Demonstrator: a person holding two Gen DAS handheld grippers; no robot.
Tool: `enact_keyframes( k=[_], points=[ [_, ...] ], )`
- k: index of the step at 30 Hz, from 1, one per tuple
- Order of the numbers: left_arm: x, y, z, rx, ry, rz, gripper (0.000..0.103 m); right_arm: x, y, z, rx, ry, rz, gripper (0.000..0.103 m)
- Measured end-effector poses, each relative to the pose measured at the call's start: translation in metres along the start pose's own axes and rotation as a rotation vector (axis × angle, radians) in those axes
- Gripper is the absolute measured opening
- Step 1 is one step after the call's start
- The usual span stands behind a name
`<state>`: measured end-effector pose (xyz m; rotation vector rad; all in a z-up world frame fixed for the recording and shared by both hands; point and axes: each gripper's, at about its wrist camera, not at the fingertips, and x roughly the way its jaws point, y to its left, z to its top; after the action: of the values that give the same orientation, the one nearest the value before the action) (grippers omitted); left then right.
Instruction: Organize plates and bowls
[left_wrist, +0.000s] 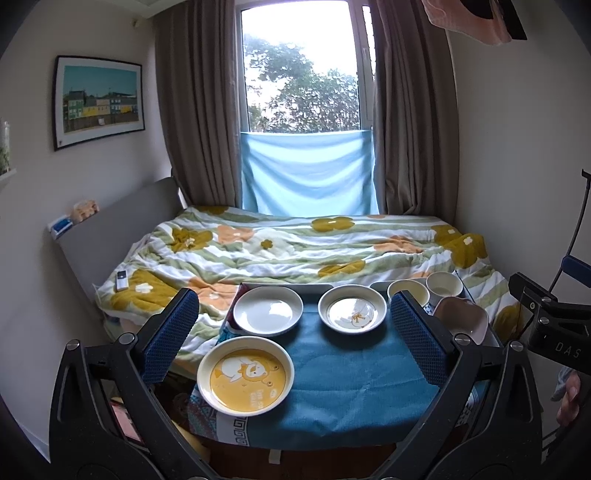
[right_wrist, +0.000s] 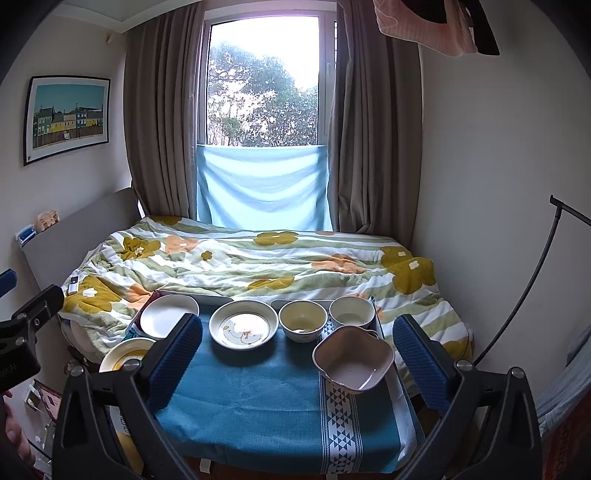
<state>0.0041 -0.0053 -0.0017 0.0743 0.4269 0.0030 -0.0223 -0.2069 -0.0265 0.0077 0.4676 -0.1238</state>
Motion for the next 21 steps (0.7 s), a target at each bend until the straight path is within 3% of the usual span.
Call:
enact_keyframes(
  k=[21],
  points=[
    [0.0013,-0.0016,0.0026,0.013,0.007,-0.008,0.103,-0.0008,-0.0011,0.0025,0.008,0.002,-0.003,0.103]
  ],
)
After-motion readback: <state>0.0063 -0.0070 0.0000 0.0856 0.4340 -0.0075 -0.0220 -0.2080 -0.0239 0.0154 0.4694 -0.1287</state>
